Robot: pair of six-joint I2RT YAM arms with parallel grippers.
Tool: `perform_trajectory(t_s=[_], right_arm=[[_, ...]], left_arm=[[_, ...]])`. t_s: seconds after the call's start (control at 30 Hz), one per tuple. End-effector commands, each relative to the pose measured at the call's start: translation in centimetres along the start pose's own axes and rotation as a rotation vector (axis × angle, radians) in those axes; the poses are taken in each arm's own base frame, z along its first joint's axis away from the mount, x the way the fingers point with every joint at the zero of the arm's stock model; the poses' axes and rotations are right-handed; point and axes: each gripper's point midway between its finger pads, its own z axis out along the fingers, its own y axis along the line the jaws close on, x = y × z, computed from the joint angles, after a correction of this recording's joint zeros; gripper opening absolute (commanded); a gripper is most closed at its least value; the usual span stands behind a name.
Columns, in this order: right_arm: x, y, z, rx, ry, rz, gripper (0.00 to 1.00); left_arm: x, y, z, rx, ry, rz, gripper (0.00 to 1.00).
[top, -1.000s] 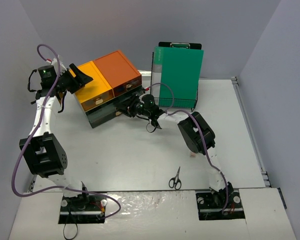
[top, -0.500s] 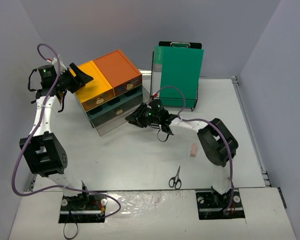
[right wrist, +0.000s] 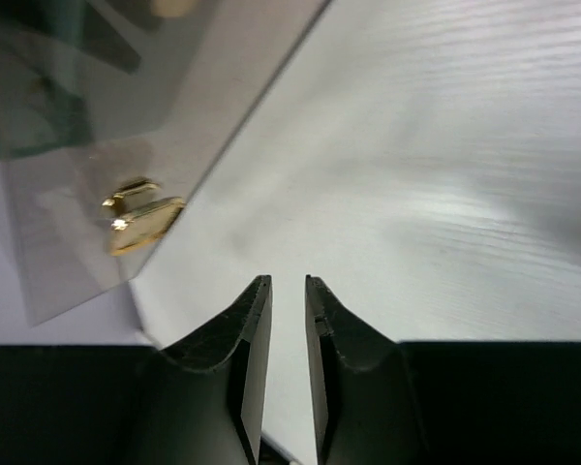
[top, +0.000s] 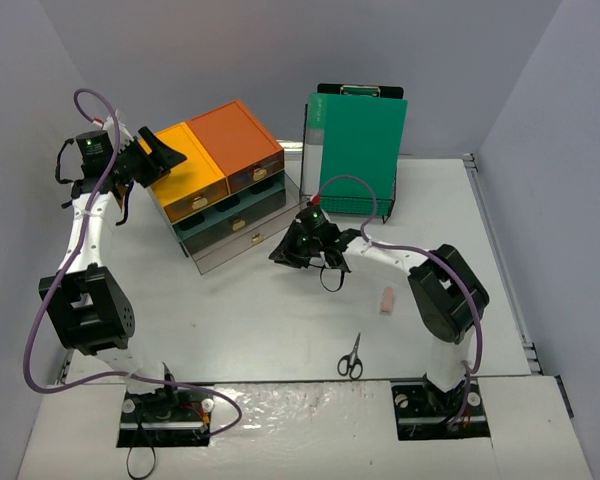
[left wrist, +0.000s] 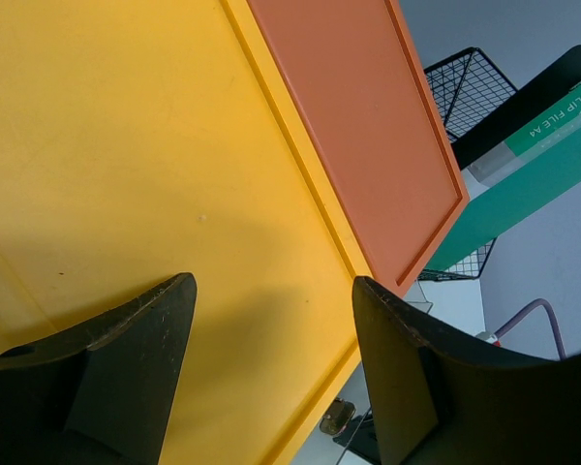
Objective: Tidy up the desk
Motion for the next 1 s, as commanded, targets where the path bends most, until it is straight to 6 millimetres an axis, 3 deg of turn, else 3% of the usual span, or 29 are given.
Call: perform_trajectory(t_s=[0.0, 0.13, 0.2, 0.3, 0.4, 0.5, 0.7, 0.97], right_arm=[[-1.8, 2.3, -5.1, 0.109, -0.129, -0.153, 0.23], [-1.1, -0.6, -10.0, 0.272, -0.191, -0.159, 0.24], [0.1, -3.1, -12.2, 0.348, -0.195, -0.156, 0.23], [3.8, -8.7, -15.5, 0.478, -0.172, -0.119, 0.23], [7.4, -13.8, -17.2, 0.569, -0.131, -0.063, 0.23], [9.1, -16.3, -18.6, 0.595, -0.138, -0.022, 0.23], [11.3, -19.9, -19.2, 0.699, -0.086, -0.019, 0.22], [13.8, -20.1, -19.0, 0.712, -0.038, 0.002, 0.20]], left_arm=[[1.1, 1.8, 0.1, -0.065, 0.036, -0.051, 0.63], [1.0, 1.7, 0.1, -0.060, 0.032, -0.056, 0.63], [1.0, 1.7, 0.1, -0.058, 0.030, -0.058, 0.63], [1.0, 1.7, 0.1, -0.059, 0.028, -0.061, 0.63], [1.0, 1.7, 0.1, -0.054, 0.023, -0.069, 0.63], [1.1, 1.6, 0.2, -0.048, 0.021, -0.074, 0.63], [0.8, 1.1, 0.1, -0.034, 0.014, -0.079, 0.63], [0.8, 0.9, 0.1, -0.025, 0.011, -0.086, 0.63]])
